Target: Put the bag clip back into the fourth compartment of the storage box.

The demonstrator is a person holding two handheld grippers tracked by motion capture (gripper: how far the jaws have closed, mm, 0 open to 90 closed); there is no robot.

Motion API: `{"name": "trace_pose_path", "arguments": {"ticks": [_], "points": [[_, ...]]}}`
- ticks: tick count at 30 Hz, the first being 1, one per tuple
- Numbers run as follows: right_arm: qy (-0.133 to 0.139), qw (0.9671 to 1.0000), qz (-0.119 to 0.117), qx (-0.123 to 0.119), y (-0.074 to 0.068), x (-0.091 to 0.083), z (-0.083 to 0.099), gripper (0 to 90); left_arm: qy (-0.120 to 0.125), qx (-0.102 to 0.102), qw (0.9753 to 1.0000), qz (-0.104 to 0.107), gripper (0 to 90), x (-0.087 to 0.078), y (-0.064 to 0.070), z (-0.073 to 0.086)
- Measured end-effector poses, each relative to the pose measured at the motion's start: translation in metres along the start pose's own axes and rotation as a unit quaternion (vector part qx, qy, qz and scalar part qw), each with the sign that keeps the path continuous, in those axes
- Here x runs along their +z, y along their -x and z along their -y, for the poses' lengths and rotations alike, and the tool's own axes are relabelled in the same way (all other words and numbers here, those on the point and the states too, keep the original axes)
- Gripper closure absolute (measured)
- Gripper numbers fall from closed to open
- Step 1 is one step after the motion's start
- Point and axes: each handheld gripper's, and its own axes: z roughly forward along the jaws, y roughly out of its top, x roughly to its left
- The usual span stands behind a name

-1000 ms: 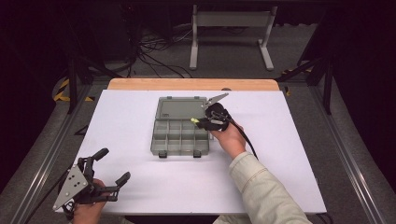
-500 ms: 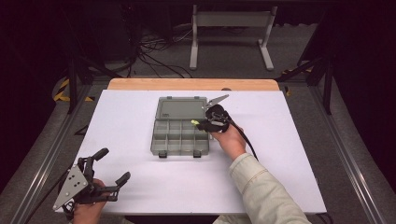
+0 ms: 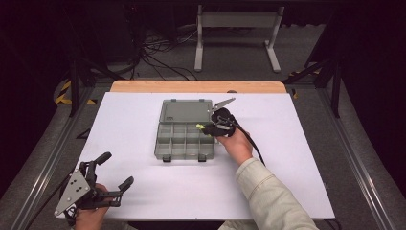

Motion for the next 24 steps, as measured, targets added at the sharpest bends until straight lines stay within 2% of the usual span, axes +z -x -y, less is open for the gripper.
{"name": "trace_pose_path", "arguments": {"ticks": [4, 10, 13, 16, 20, 24], "points": [[-0.001, 0.9999, 0.001, 0.012, 0.002, -0.001, 0.001, 77.3, 0.000, 0.000, 1.0000, 0.000, 1.8, 0.000, 0.000, 0.000], [-0.005, 0.9998, 0.006, 0.017, 0.004, -0.001, 0.002, 77.3, 0.000, 0.000, 1.0000, 0.000, 1.8, 0.000, 0.000, 0.000], [-0.004, 0.9998, 0.008, 0.017, 0.004, -0.001, 0.002, 72.2, 0.000, -0.001, 1.0000, 0.000, 1.7, 0.000, 0.000, 0.000], [-0.002, 0.9998, 0.007, 0.017, 0.004, -0.002, 0.001, 71.1, 0.000, -0.001, 1.0000, 0.000, 1.8, 0.000, 0.000, 0.000], [0.008, 0.9998, 0.015, 0.009, 0.002, -0.007, -0.001, 58.7, 0.000, -0.001, 1.0000, 0.000, 1.8, 0.000, 0.000, 0.000], [0.022, 0.9993, 0.029, 0.006, 0.000, -0.016, -0.003, 37.7, 0.000, -0.001, 1.0000, 0.000, 1.8, 0.000, 0.000, 0.000]]}}
